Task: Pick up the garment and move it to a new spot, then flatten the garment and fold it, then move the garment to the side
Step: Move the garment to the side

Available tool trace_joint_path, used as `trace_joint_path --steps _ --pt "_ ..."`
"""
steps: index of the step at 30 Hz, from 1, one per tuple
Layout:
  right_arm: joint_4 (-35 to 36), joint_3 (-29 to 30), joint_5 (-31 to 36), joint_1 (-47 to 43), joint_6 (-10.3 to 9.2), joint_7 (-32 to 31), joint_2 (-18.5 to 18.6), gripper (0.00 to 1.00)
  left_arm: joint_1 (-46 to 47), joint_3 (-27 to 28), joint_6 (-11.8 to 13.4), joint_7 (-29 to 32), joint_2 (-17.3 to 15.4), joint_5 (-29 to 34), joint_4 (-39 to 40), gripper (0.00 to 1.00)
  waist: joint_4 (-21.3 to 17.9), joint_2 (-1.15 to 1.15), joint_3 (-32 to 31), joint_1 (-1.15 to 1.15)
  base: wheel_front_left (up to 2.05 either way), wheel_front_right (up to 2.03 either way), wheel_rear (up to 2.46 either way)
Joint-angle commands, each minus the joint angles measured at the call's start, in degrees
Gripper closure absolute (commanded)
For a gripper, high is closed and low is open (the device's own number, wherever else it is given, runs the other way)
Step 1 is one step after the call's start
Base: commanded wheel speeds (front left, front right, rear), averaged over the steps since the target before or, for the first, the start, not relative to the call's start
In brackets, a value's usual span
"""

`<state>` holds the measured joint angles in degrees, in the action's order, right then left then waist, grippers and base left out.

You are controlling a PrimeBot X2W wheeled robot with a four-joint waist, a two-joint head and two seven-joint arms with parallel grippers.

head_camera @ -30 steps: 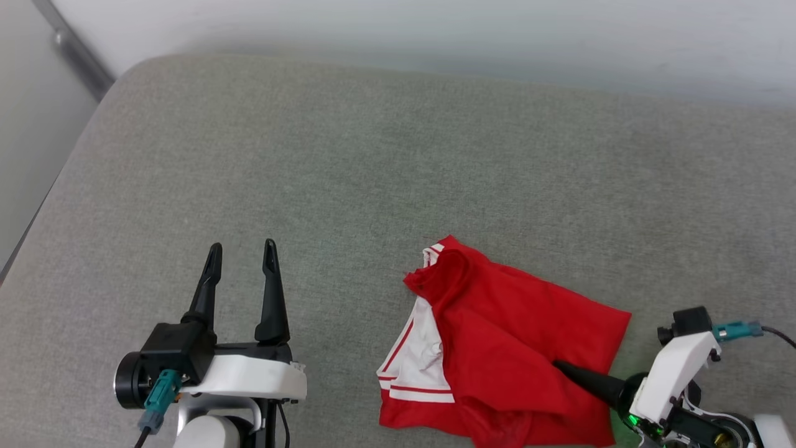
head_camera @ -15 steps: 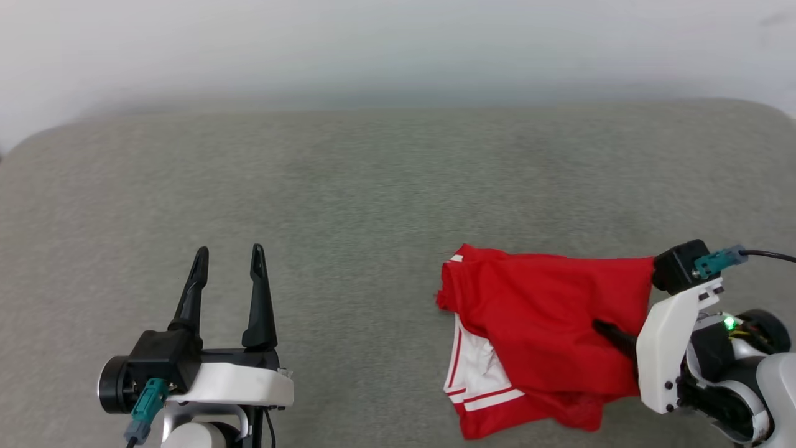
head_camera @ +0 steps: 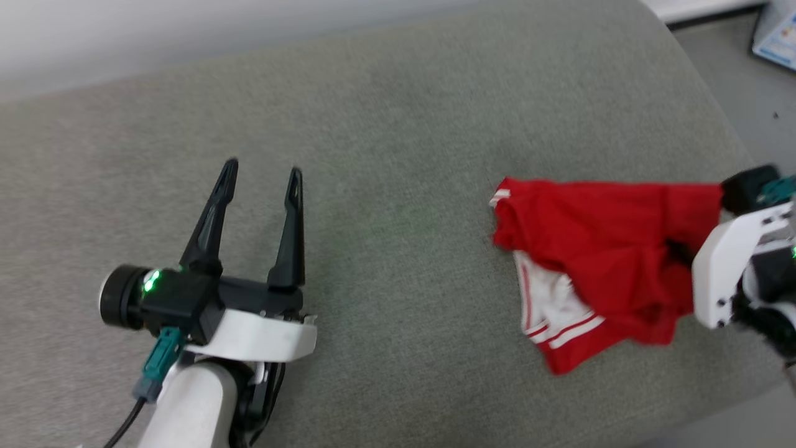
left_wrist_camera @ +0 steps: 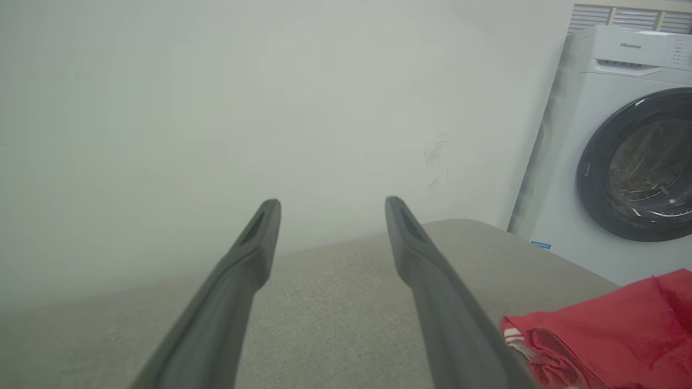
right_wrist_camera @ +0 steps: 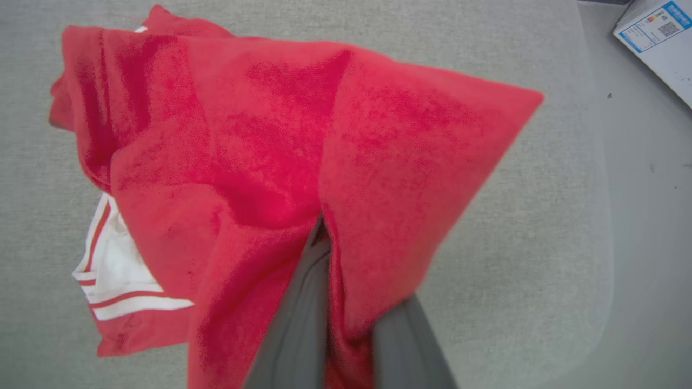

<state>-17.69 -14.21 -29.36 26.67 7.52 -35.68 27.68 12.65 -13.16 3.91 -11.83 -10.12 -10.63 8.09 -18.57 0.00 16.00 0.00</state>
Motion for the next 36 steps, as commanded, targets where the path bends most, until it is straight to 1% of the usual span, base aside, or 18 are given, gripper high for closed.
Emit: trace_joint_path --steps 1,4,8,10,13,15,16,17,18,19,22,24,26,28,32,34,36 --pt "-1.3 0.5 0.1 2.4 -0.07 1.0 0.7 1.0 1.5 -0.2 -0.4 0.5 -0.4 0.4 0.5 0.0 -4.4 0.0 6.2 0.0 0.0 0.0 0.0" --pt "-7.1 1.4 1.8 7.3 -0.06 6.0 2.0 1.0 4.5 -1.5 -1.3 2.4 -1.1 1.5 2.3 0.0 -4.8 0.0 10.3 0.0 0.0 0.0 0.0" --pt "-14.3 4.2 5.2 12.9 -0.07 12.5 4.1 1.0 8.3 -3.3 -2.3 4.7 -1.5 3.2 4.8 0.0 -4.0 0.0 15.6 0.0 0.0 0.0 0.0" --pt "-17.2 6.1 6.7 15.7 -0.06 15.8 4.4 1.0 9.7 -3.9 -2.5 5.6 -1.8 3.8 5.8 0.0 -3.6 0.0 17.9 0.0 0.0 0.0 0.0" --pt "-21.5 9.1 9.2 18.8 -0.07 20.7 3.9 1.0 11.4 -4.0 -2.9 6.7 -2.5 4.3 6.8 0.0 -3.0 0.0 20.7 0.0 0.0 0.0 0.0" --pt "-24.2 10.7 10.2 20.5 -0.06 24.0 2.6 1.0 12.3 -4.1 -3.1 7.3 -2.8 4.6 7.2 0.0 -2.6 0.0 22.3 0.0 0.0 0.0 0.0" --pt "-25.4 11.3 10.9 21.2 -0.06 25.6 2.0 0.77 12.6 -4.2 -3.1 7.4 -2.9 4.7 7.3 0.0 -2.4 0.0 22.9 0.0 0.0 0.0 0.0" --pt "-26.8 11.8 11.7 21.7 -0.06 27.1 1.5 0.44 12.8 -4.2 -3.1 7.5 -3.1 4.8 7.3 0.0 -2.2 0.0 23.5 0.0 0.0 0.0 0.0" --pt "-28.3 12.4 12.3 22.1 -0.06 28.5 0.9 0.0 13.1 -4.2 -3.2 7.5 -3.2 4.8 7.2 0.0 -2.0 0.0 23.9 0.0 0.0 0.0 0.0" --pt "-29.9 13.1 12.7 22.6 -0.06 29.6 0.0 0.0 13.3 -4.2 -3.1 7.4 -3.2 4.8 7.1 0.0 -1.8 0.0 24.1 0.0 0.0 0.0 0.0" --pt "-35.2 16.0 15.4 23.5 -0.05 32.9 -1.0 0.0 13.5 -4.5 -2.9 7.1 -3.0 4.7 6.8 0.0 -1.5 0.0 24.2 0.0 0.0 0.0 0.0" --pt "-37.9 18.2 17.4 24.0 -0.06 35.2 -1.0 0.0 13.0 -4.6 -2.8 6.9 -2.8 4.5 6.4 0.0 -1.4 0.0 23.5 0.0 0.0 0.0 0.0" --pt "-39.8 20.5 19.8 24.6 -0.08 37.5 0.0 0.0 12.4 -4.4 -2.6 6.4 -2.8 4.1 5.6 0.0 -1.5 0.0 22.3 0.0 0.0 0.0 0.0" --pt "-41.0 22.6 21.4 25.1 -0.07 39.8 0.4 0.0 11.9 -4.4 -2.5 5.5 -2.6 3.6 4.7 0.0 -1.5 0.0 20.5 0.0 0.0 0.0 0.0" --pt "-41.7 24.6 24.3 23.4 -0.07 42.1 0.7 0.0 10.0 -4.4 -1.9 3.4 -1.6 2.3 2.6 0.0 -1.0 0.0 15.9 0.0 0.0 0.0 0.0" --pt "-41.1 24.8 25.1 21.8 -0.07 43.5 0.6 0.0 8.5 -4.2 -1.5 2.5 -1.1 1.7 1.5 0.0 -0.5 0.0 13.4 0.0 0.0 0.0 0.0" --pt "-39.8 24.2 24.8 20.0 -0.07 44.9 -0.5 0.0 6.7 -3.7 -0.8 1.5 -0.8 0.9 0.5 0.0 0.1 0.0 10.7 0.0 0.0 0.0 0.0"
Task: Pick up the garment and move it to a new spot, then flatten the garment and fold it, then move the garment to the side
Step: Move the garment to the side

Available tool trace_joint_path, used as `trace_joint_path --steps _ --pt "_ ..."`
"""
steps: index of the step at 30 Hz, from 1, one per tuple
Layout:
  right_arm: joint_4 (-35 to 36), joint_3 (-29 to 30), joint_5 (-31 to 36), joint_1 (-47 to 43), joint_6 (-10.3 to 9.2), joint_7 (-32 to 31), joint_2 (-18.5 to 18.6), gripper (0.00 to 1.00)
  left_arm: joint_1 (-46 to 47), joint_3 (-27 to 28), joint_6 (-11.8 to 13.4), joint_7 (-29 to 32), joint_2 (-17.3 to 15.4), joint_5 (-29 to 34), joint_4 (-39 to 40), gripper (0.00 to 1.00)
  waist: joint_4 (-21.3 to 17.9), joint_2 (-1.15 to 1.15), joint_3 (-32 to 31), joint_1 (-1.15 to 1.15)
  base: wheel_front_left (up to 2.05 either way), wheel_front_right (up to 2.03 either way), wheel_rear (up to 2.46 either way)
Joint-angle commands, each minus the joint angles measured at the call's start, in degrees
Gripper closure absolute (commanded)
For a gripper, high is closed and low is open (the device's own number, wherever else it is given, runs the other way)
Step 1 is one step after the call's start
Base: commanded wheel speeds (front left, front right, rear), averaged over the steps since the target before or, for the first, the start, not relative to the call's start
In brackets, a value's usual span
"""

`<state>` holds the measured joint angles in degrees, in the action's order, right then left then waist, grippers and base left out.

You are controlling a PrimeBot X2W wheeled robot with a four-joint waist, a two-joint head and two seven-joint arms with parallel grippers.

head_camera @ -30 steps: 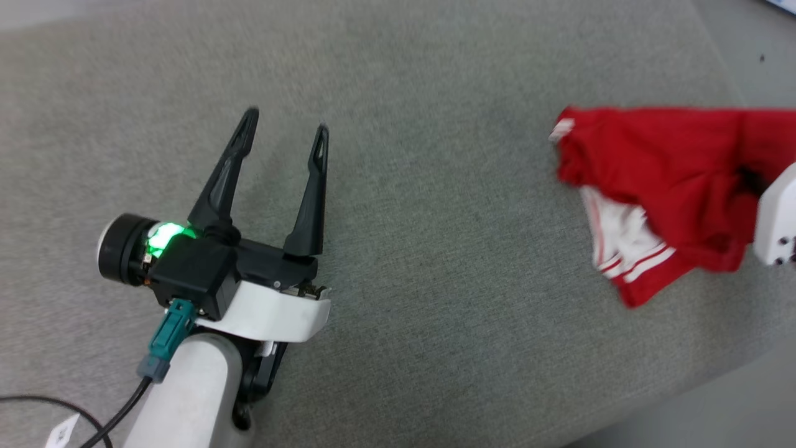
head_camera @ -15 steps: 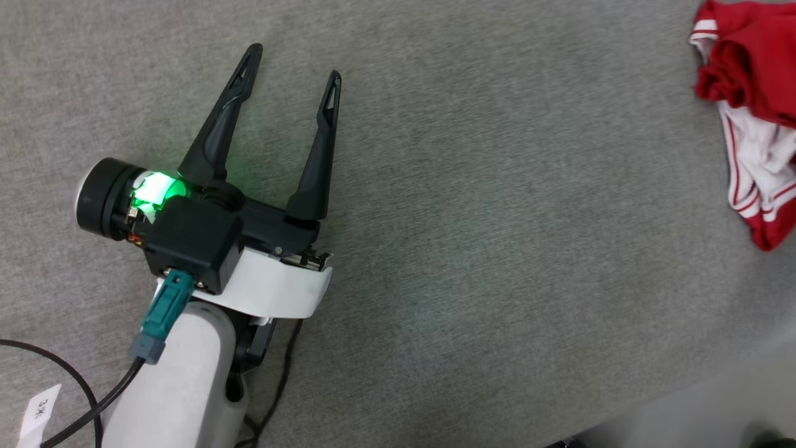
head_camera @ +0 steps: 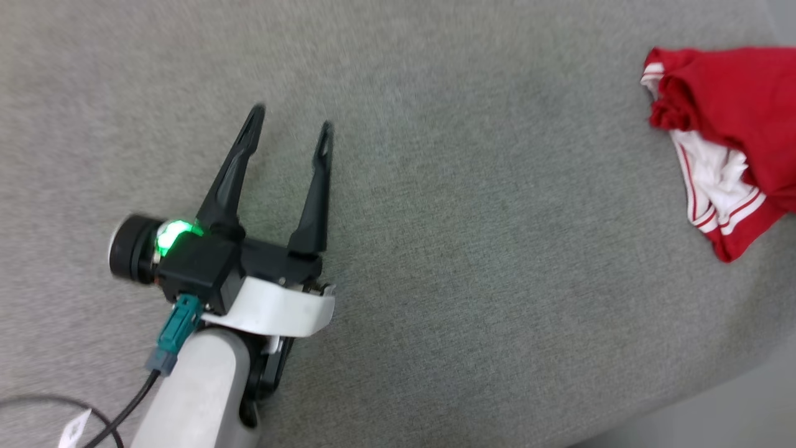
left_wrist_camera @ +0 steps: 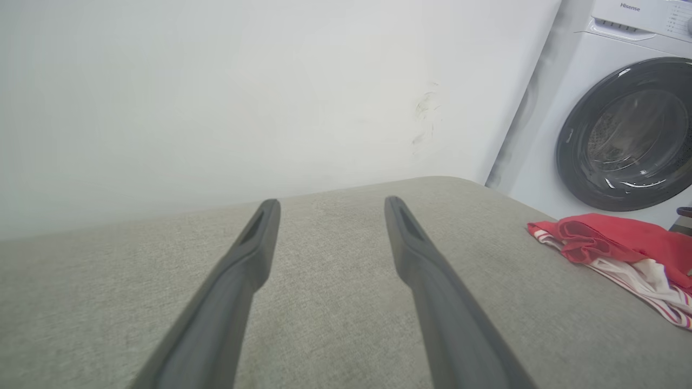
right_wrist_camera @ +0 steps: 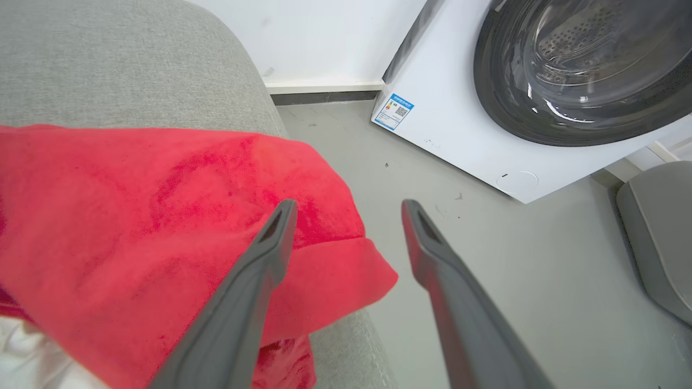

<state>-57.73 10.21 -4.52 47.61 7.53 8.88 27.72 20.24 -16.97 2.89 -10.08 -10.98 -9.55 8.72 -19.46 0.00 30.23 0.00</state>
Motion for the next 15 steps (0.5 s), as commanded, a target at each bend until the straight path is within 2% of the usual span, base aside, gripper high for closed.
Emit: trace_joint_path --steps 1,8,11,12,15 --pt "1.2 -0.6 -0.6 -2.2 -0.08 1.1 -1.0 0.0 -1.8 0.4 0.6 -0.5 0.1 -0.6 -0.5 0.0 1.3 0.0 -4.7 0.0 0.0 0.0 0.0" --pt "13.1 -2.9 -5.4 -15.1 -0.07 3.7 -5.0 0.0 -9.1 3.1 3.4 -2.8 1.1 -3.3 -3.6 0.0 4.5 0.0 -13.1 0.0 0.0 0.0 0.0" --pt "20.1 -3.1 -6.7 -21.3 -0.08 2.8 -7.1 0.0 -12.1 4.2 4.5 -3.5 1.4 -4.2 -4.4 0.0 6.1 0.0 -16.0 0.0 0.0 0.0 0.0" --pt "20.1 -3.1 -6.7 -21.3 -0.08 2.8 -7.1 0.0 -12.1 4.2 4.5 -3.5 1.4 -4.2 -4.4 0.0 6.1 0.0 -16.0 0.0 0.0 0.0 0.0" --pt "27.9 -3.2 -7.6 -27.4 -0.07 1.4 -10.4 0.0 -14.5 5.0 5.0 -4.0 1.7 -4.9 -5.4 0.0 8.3 0.0 -18.7 0.0 0.0 0.0 0.0"
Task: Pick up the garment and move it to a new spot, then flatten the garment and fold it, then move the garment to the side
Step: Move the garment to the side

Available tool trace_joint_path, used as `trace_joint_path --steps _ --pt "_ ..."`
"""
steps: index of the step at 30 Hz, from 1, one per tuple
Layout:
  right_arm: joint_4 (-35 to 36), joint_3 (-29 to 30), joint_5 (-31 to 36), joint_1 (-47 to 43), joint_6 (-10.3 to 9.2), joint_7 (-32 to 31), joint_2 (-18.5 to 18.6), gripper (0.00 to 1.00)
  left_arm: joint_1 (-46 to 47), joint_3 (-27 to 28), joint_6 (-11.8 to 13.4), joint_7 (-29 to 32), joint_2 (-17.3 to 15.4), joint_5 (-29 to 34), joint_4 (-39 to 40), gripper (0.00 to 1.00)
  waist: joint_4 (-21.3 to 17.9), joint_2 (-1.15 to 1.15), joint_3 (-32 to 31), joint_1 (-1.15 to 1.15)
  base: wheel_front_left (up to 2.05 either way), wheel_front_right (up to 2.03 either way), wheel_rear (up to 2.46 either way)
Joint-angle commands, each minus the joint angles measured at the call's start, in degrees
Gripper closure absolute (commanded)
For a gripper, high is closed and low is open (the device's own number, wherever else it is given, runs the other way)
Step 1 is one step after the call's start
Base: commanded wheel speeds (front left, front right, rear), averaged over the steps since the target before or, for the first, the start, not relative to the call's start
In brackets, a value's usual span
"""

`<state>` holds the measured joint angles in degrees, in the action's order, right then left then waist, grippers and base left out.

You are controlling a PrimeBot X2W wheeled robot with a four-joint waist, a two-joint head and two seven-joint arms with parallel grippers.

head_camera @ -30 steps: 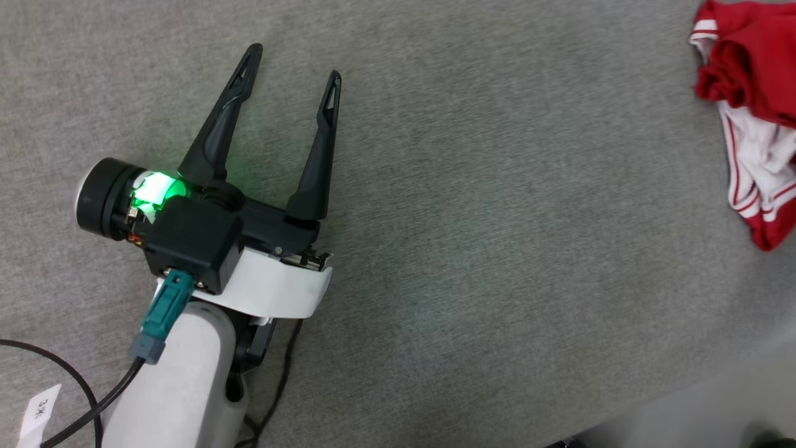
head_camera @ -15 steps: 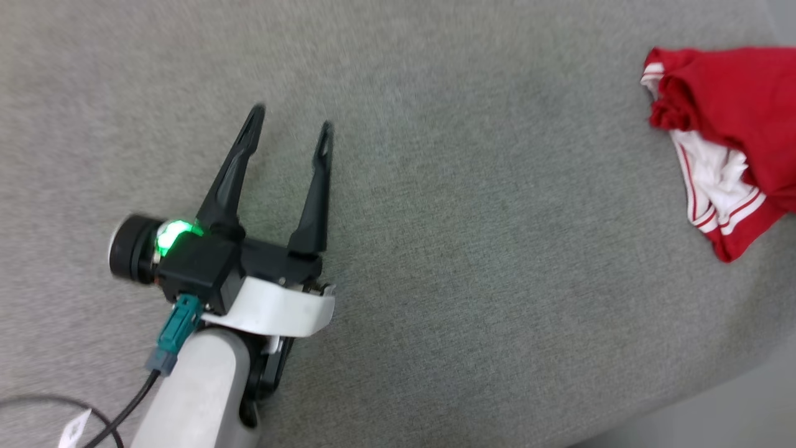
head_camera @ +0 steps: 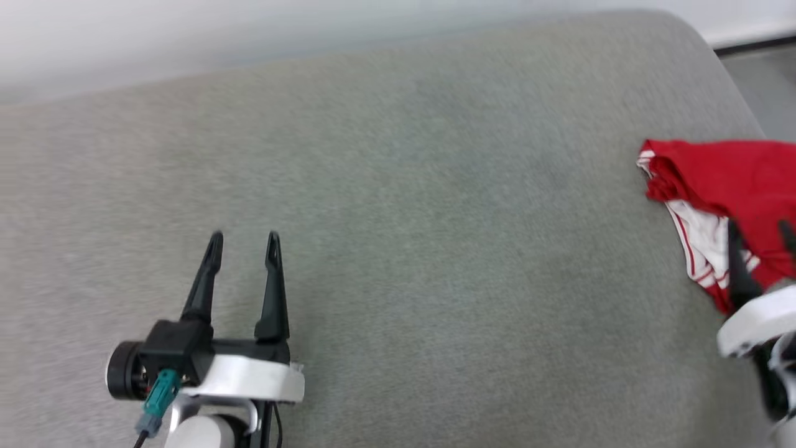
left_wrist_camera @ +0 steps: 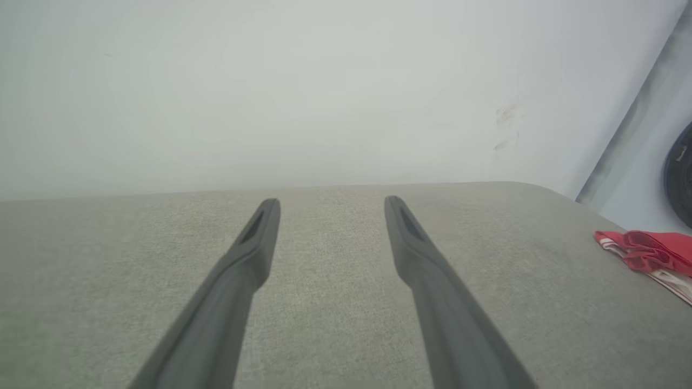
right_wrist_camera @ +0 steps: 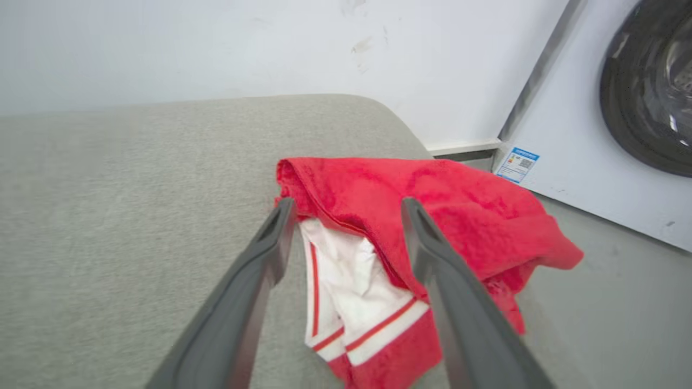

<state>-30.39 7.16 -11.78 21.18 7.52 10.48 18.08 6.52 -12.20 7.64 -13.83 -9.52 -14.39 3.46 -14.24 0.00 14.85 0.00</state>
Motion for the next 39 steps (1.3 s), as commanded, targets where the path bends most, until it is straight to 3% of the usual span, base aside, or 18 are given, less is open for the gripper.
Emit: trace_joint_path --steps 1,10,19,25,39 --pt "3.1 -0.1 -0.4 -3.0 -0.06 -0.9 -1.7 0.0 -1.6 0.5 0.4 -0.4 0.2 -0.4 -0.5 0.0 3.8 0.0 -4.1 0.0 0.0 0.0 0.0" --pt "23.5 -2.2 0.5 -14.8 -0.06 -6.0 -9.5 0.0 -5.8 5.2 0.9 -1.2 -0.9 -2.5 -3.1 0.0 9.5 0.0 -9.1 0.0 0.0 0.0 0.0" --pt "36.8 -2.5 3.3 -21.9 -0.06 -9.6 -12.3 0.0 -9.2 6.7 0.5 -1.5 -2.7 -0.7 -4.3 0.0 12.1 0.0 -11.5 0.0 0.0 0.0 0.0" --pt "40.1 -4.1 4.5 -25.7 -0.06 -10.2 -13.2 0.0 -10.9 5.8 0.0 -1.5 -1.7 -0.3 -5.5 0.0 12.1 0.0 -13.7 0.0 0.0 0.0 0.0" --pt "38.3 -4.5 4.3 -25.1 -0.06 -8.5 -13.5 0.0 -10.3 6.3 -1.6 -1.5 -0.4 0.6 -8.1 0.0 11.9 0.0 -14.4 0.0 0.0 0.0 0.0"
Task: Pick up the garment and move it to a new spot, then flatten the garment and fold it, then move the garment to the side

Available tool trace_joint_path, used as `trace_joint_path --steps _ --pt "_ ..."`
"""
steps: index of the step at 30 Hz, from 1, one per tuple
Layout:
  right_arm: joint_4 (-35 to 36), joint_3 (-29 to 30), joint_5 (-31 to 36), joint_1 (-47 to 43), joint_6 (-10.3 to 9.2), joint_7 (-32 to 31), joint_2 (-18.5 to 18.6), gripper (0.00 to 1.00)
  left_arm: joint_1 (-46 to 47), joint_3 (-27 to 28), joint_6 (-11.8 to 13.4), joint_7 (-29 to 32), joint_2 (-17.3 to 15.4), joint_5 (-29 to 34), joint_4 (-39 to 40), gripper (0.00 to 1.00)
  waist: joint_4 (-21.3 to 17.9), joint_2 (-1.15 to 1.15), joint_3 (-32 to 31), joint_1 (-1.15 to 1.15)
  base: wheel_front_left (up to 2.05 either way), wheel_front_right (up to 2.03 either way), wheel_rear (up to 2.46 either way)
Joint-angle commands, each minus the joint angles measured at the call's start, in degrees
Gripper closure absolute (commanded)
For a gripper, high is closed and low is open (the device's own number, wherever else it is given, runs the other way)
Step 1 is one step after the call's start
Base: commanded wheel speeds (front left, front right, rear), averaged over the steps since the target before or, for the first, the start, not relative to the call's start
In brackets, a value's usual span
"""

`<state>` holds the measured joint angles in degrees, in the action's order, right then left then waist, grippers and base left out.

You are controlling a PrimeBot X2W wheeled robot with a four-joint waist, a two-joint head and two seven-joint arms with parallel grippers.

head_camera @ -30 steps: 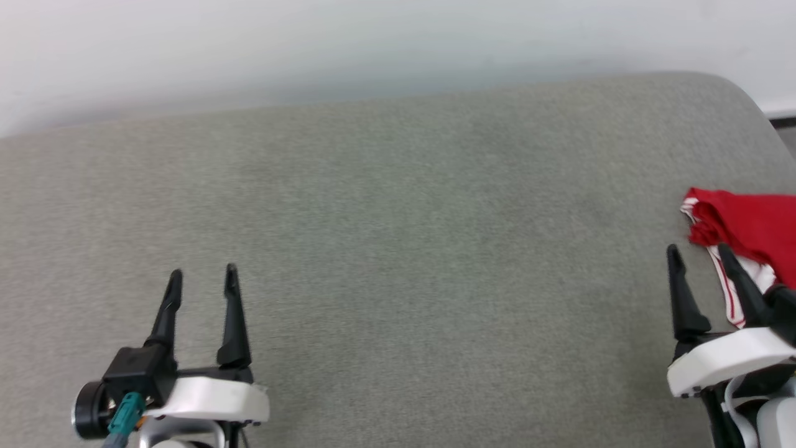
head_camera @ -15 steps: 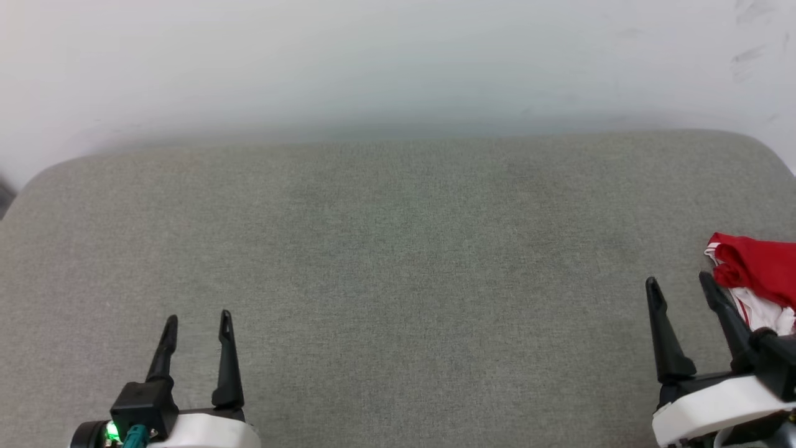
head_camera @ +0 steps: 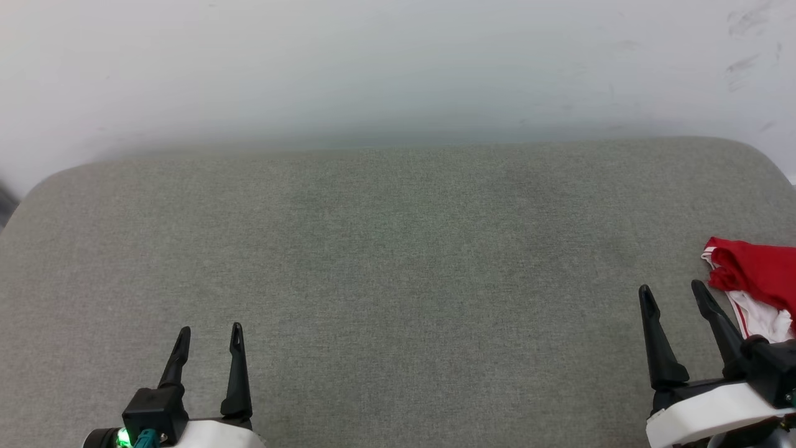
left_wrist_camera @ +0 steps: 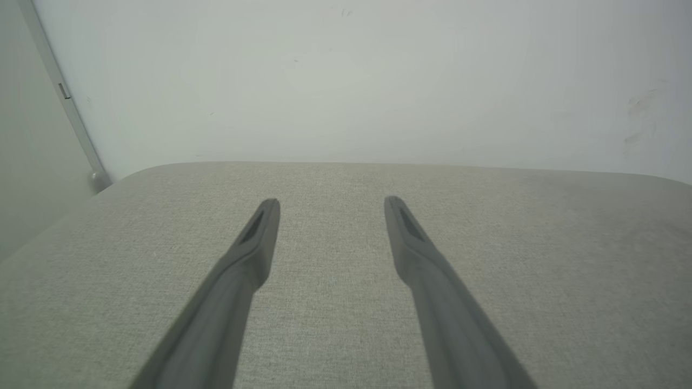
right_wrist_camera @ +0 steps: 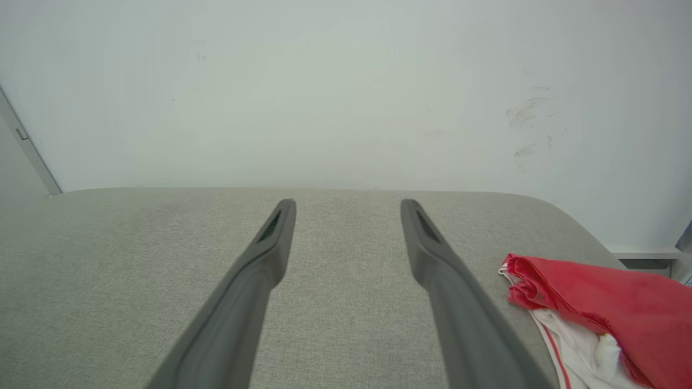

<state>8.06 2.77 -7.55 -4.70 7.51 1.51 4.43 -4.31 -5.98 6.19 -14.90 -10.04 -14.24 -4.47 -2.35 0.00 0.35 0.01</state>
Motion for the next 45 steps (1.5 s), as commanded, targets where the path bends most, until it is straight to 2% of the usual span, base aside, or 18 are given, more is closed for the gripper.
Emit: trace_joint_path --steps 1,14,15,17,27,28,45 --pt "-0.3 -0.1 0.1 1.1 -0.04 0.5 0.3 0.0 0.8 0.2 -0.3 -0.4 0.2 0.5 -0.2 0.0 0.0 0.0 0.2 -0.01 0.0 0.0 0.0" --pt "-1.1 -0.2 -0.4 1.4 -0.04 1.6 1.0 0.0 1.8 1.1 -1.2 -0.4 0.7 1.5 -0.8 0.0 0.3 0.0 0.9 -0.01 0.0 0.0 0.0" --pt "-1.1 -0.2 -0.4 0.9 0.0 1.4 0.8 1.0 1.1 1.0 -1.2 0.0 0.6 1.4 -0.7 1.0 0.3 0.0 0.9 -0.01 0.0 0.0 0.0" --pt "-1.7 -0.3 -1.2 0.7 0.0 1.6 0.7 1.0 1.2 1.1 -1.3 0.4 0.8 0.6 -1.4 1.0 0.3 0.0 0.9 -0.01 0.0 0.0 0.0" --pt "-4.4 -0.1 -13.5 2.2 0.0 0.4 0.7 1.0 2.6 2.7 -3.0 3.4 1.7 -10.5 -2.6 1.0 0.5 0.0 0.8 -0.01 0.0 0.0 0.0" --pt "-5.2 0.0 -16.8 2.7 0.0 0.1 0.7 1.0 3.0 3.2 -3.5 4.2 1.9 -13.5 -2.8 1.0 0.6 0.0 0.8 -0.01 0.0 0.0 0.0" --pt "-8.9 0.4 -32.1 4.6 -0.01 -1.3 0.5 1.0 4.7 5.2 -5.8 7.9 3.0 -27.7 -4.2 1.0 0.8 0.0 0.6 -0.01 0.0 0.0 0.0"
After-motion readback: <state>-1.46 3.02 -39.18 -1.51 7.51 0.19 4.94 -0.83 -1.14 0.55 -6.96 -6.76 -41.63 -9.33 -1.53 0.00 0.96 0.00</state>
